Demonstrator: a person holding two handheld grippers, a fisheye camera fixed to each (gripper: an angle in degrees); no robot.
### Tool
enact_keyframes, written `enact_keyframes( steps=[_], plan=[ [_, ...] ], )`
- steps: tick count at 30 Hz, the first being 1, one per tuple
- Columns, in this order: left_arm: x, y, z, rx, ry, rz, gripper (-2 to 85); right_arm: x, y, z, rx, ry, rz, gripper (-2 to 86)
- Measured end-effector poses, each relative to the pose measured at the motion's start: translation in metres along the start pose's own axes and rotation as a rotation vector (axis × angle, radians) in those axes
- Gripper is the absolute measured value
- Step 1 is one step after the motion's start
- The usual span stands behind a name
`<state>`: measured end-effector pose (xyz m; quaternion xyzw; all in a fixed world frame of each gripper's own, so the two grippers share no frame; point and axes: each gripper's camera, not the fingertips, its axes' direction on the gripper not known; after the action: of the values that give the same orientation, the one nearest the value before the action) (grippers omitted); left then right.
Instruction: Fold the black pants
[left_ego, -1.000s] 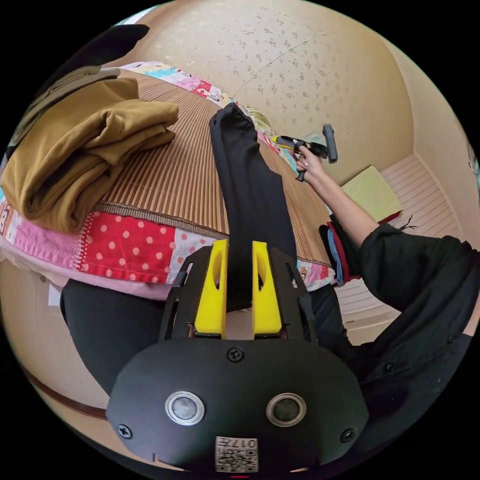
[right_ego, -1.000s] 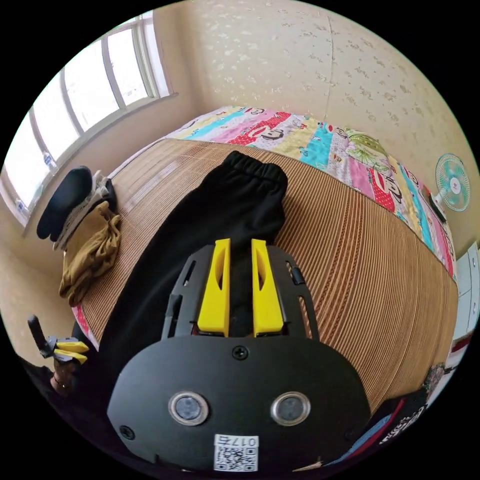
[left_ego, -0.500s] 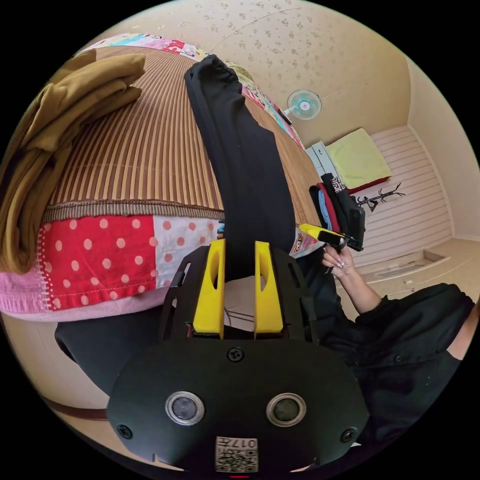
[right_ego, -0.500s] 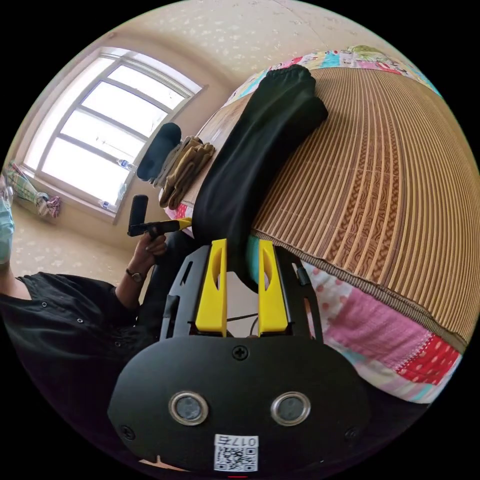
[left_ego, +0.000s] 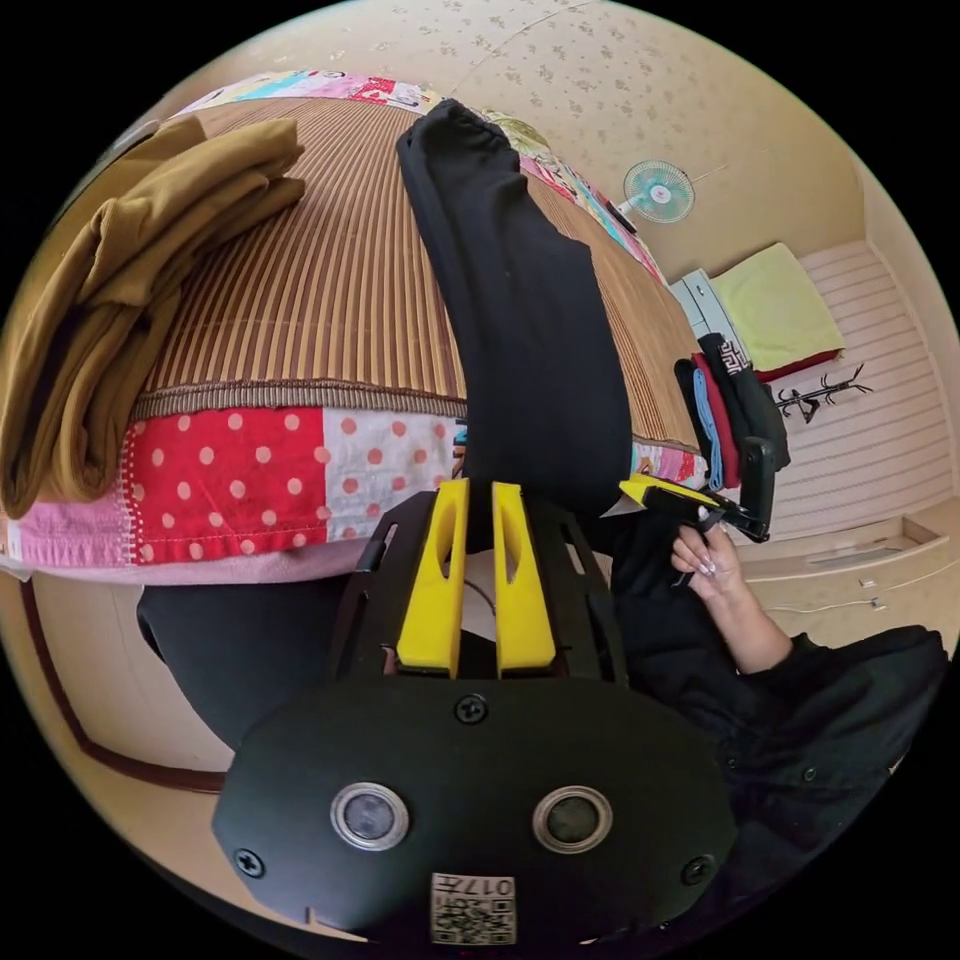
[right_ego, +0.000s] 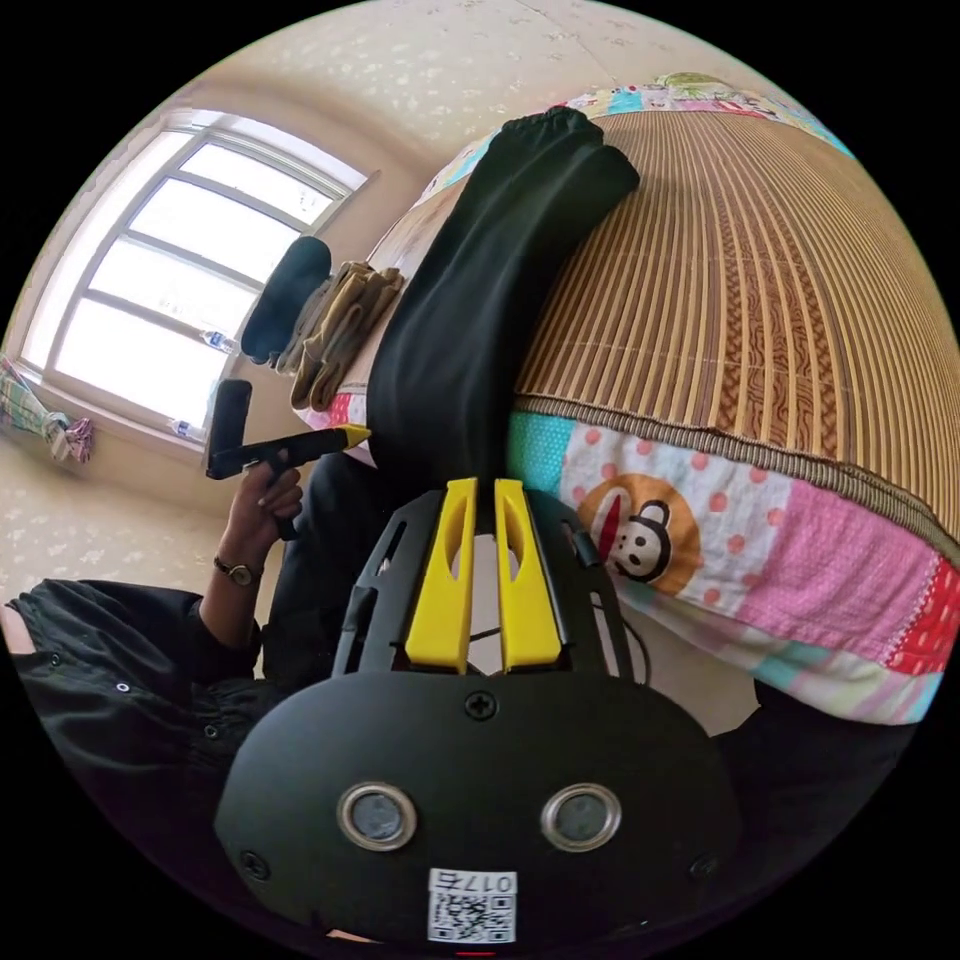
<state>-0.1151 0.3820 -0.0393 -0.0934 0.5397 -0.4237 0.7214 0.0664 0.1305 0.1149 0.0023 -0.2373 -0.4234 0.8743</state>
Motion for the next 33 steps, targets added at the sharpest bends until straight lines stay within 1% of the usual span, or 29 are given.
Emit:
enact_keyframes(
  steps=[5,7,12,15,18,20,23,26,30,33],
  plan=[
    [0.005,-0.011,-0.004,-0.045,0.001,0.020,0.5,-0.006,0.010,-0.005,-0.006,0.011,-0.038,1.5],
    [0.007,-0.014,-0.003,-0.048,-0.029,0.036,0.1,-0.004,0.014,-0.005,0.002,-0.006,-0.047,1.5],
    [0.005,-0.016,-0.001,-0.033,-0.013,0.014,-0.1,0.008,0.019,-0.002,-0.005,-0.028,-0.019,1.7],
    [0.006,-0.017,0.000,-0.024,-0.004,0.013,0.4,0.005,0.020,-0.004,-0.012,0.010,-0.047,2.1],
    [-0.001,-0.019,0.003,-0.027,0.005,-0.029,1.7,0.009,0.021,-0.002,-0.033,0.029,-0.053,2.7],
    [-0.008,-0.020,0.000,-0.006,0.031,-0.081,3.8,0.016,0.023,-0.008,-0.009,-0.024,-0.029,4.0],
    [-0.013,-0.018,-0.013,0.088,0.094,-0.055,7.4,0.022,0.024,-0.023,0.020,-0.069,-0.056,7.6],
    [-0.022,-0.023,-0.018,0.132,0.189,-0.007,11.6,0.039,0.020,-0.032,0.017,-0.091,-0.061,9.5],
    [-0.034,-0.033,-0.016,0.170,0.262,0.050,12.5,0.064,0.012,-0.036,0.044,-0.211,-0.014,10.6],
    [-0.037,-0.043,-0.009,0.135,0.248,0.049,11.5,0.074,0.004,-0.035,0.076,-0.235,0.012,10.7]
  ],
)
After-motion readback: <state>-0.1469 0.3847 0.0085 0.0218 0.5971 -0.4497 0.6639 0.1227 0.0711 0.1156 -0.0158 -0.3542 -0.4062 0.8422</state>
